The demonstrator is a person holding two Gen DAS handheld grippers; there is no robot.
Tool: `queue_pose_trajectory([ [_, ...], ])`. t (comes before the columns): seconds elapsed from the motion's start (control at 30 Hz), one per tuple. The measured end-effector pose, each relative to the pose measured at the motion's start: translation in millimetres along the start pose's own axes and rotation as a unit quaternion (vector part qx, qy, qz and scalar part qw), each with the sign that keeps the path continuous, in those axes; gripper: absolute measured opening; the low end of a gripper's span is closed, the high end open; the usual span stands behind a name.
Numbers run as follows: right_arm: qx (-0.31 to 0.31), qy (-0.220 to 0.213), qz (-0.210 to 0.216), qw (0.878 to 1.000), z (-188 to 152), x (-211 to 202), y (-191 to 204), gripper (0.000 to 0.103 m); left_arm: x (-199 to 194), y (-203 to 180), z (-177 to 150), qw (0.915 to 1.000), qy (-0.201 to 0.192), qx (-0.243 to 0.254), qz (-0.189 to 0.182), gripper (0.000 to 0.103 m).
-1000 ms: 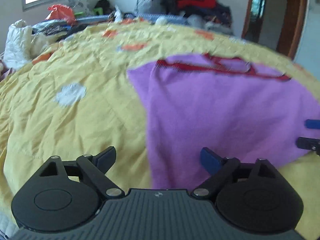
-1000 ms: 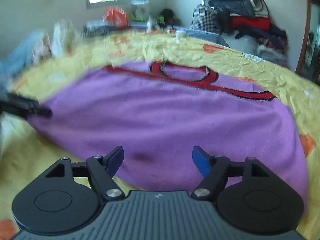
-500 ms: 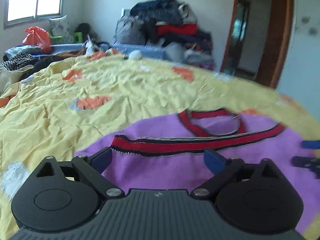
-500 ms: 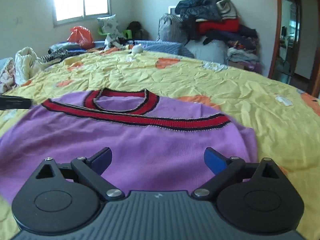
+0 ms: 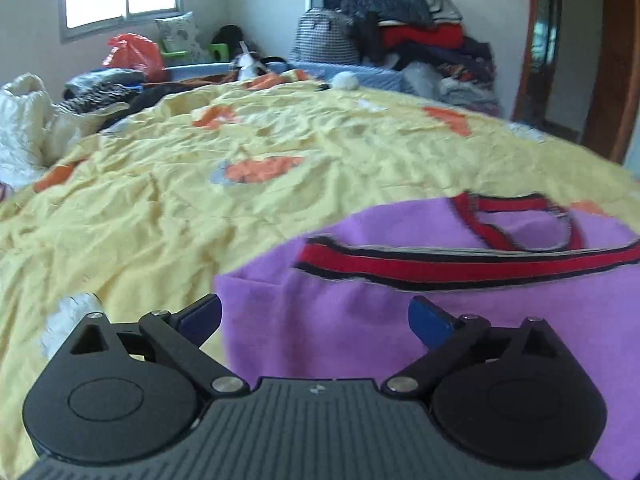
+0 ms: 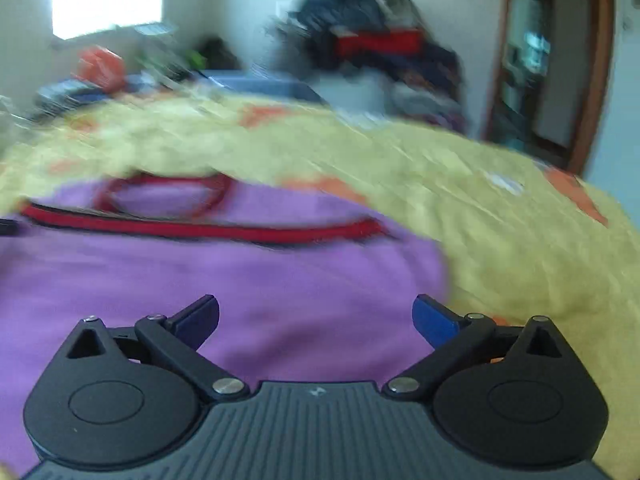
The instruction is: Fold small clothes
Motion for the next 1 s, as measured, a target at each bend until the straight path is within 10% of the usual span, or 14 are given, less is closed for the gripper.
queue_pose_trajectory([
  [0.17,-0.032,0.046,0.020,0.998,-14.1,18.2,30.0,0.103,15.9,-22.8,-17.1,0.9992,0.021,0.033,-0.009,0.103],
  [0.33,0.019,0.048,-0.015,0.999,-14.1,21.0,-19.4,0.103,18.0,-0.7,-20.2,0.9995,0.026,0.006,-0.017,0.103],
  [0.5,0.022,0.047,-0.026,0.998,-12.1,6.3,1.9,0.103,5.5,53.4,-18.5,0.9926,0.039,-0.091,-0.069,0.102],
  [0.77,-0.025,0.001,0.162,0.986,-40.3,-56.6,145.6,0.103,29.8,95.9,-4.7,0.9835,0.084,-0.090,-0.132,0.103],
  [1.0,-0.103,0.017,0.211,0.972,-81.8,-70.3,233.9,0.103,41.8,79.7,-4.0,0.9910,0.086,-0.019,-0.101,0.103],
])
Point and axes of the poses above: each gripper's, at about its wrist camera, not at the fingertips, and x roughly the way its jaws point, y to its left, z to its top, the point moved 5 cm from there along x, roughly the way its jaws point, and after that the axes turned 11 degrees about x, right-handed, at the moved point
